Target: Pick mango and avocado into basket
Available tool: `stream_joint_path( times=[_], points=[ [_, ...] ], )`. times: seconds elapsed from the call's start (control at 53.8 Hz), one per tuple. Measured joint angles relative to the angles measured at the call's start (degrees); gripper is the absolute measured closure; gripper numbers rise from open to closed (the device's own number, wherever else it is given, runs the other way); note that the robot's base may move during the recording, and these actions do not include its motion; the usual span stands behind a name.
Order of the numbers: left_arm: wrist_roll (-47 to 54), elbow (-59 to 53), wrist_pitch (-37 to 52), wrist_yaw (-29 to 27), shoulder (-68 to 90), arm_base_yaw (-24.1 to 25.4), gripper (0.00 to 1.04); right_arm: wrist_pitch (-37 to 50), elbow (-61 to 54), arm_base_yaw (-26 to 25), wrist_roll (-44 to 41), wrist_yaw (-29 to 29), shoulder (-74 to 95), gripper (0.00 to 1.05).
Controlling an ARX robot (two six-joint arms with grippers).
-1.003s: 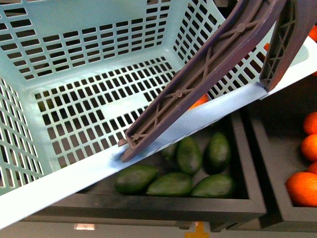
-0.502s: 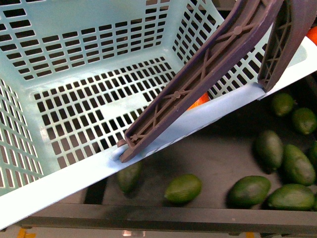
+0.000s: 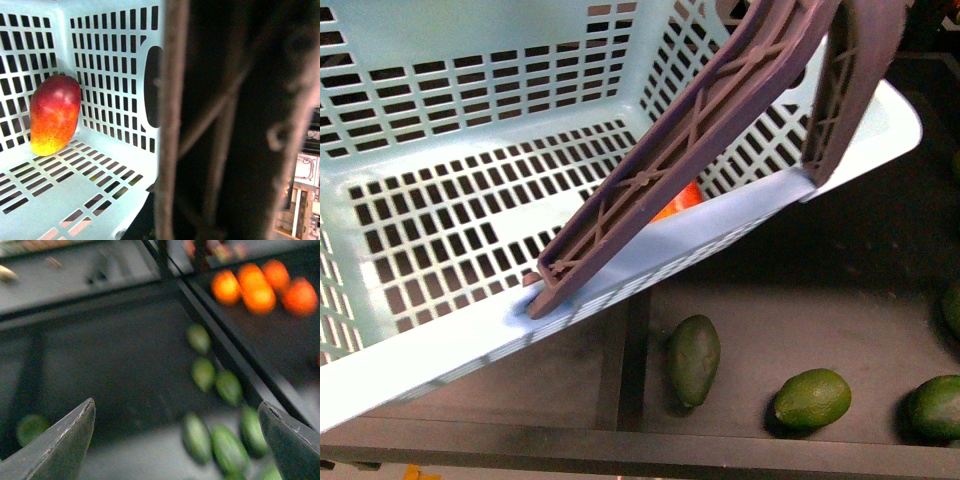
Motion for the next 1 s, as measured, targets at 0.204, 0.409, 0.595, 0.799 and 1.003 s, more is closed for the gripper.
stream_joint_path(
  times=[0.204, 0.409, 0.595, 0.799, 1.003],
  points=[
    [-0.6, 0.0, 0.0, 1.3, 0.0, -0.8, 1.01, -19.0, 8.4, -9.7, 2.9, -3.1, 10.3, 0.09],
    [-0.6, 0.0, 0.0, 0.8, 0.0, -0.8, 1.01, -4.4, 12.2, -21.5, -13.6, -17.8, 31.0, 0.09],
    [-0.3, 0.0, 0.0, 0.0, 0.0, -0.7, 1.01, 5.6, 18.2, -26.0, -27.2, -19.0, 51.3, 0.09],
    [-0.5, 0.0, 0.0, 1.1, 0.0, -0.7, 1.01, 8.1, 26.0, -25.7, -36.0, -18.7, 67.5, 0.09],
    [-0.5, 0.0, 0.0, 1.0, 0.0, -0.7, 1.01, 7.3, 33.9, -22.6, -37.4, -18.9, 79.2, 0.09]
  ],
)
